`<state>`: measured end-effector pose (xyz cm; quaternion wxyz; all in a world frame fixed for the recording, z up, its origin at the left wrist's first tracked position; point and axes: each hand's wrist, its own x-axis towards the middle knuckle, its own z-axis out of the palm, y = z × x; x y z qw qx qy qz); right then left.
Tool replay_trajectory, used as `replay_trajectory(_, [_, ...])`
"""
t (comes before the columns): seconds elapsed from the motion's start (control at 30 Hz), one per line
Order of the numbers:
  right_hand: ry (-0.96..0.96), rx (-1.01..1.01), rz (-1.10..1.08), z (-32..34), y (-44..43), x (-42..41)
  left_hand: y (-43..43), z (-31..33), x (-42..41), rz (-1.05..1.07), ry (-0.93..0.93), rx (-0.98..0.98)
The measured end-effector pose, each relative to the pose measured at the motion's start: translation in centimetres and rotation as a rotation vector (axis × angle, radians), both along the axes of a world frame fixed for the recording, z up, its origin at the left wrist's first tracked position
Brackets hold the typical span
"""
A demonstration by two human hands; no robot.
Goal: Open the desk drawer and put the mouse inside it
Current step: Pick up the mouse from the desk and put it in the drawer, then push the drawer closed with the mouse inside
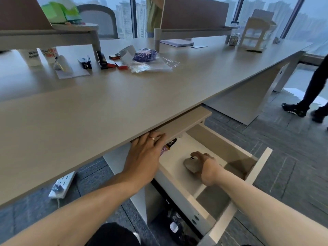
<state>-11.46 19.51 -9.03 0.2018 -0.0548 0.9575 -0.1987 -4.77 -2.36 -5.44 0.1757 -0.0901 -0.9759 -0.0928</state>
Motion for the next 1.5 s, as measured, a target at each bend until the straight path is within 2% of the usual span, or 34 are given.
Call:
replay_trajectory(0.3, [0.025, 0.132, 0.111, -0.6, -0.2, 0.9, 0.8, 0.7, 0.4, 0.043, 0.011, -0.099])
replay_trajectory(0.5, [0.037, 0.144, 0.114, 1.0, 0.0, 1.6, 1.4, -0.5, 0.6, 0.090, 0.020, -0.173])
replay_trajectory(0.57, [0.156, 0.126, 0.116, 2.6, 0.5, 2.3, 1.6, -0.2, 1.2, 0.099, -0.022, -0.179])
replay_trajectory(0.67, [0.468, 0.140, 0.055, 5.1, 3.0, 3.8, 1.8, 0.1, 1.9, 0.093, -0.043, -0.163])
replay_trajectory(0.77, [0.570, 0.010, -0.211, 6.1, 6.7, 5.7, 1.6, 0.3, 2.5, 0.078, -0.051, -0.124])
replay_trajectory(0.83, [0.472, -0.204, -0.457, 5.6, 8.3, 6.8, 1.4, 0.2, 2.8, 0.068, -0.072, -0.075])
replay_trajectory(0.9, [0.290, -0.447, -0.661, 4.8, 8.5, 7.8, 1.4, -0.2, 3.0, 0.065, -0.073, -0.018])
replay_trajectory(0.97, [0.125, -0.622, -0.757, 3.7, 8.1, 8.2, 1.6, -0.4, 3.2, 0.070, -0.060, 0.025])
replay_trajectory(1.23, [-0.021, -0.828, -0.773, 2.4, 6.3, 6.0, 0.7, -0.5, 2.9, 0.031, -0.047, 0.138])
replay_trajectory(1.5, [-0.047, -0.888, -0.717, 1.8, 1.8, 1.5, 0.5, 0.0, 3.1, 0.010, -0.095, 0.219])
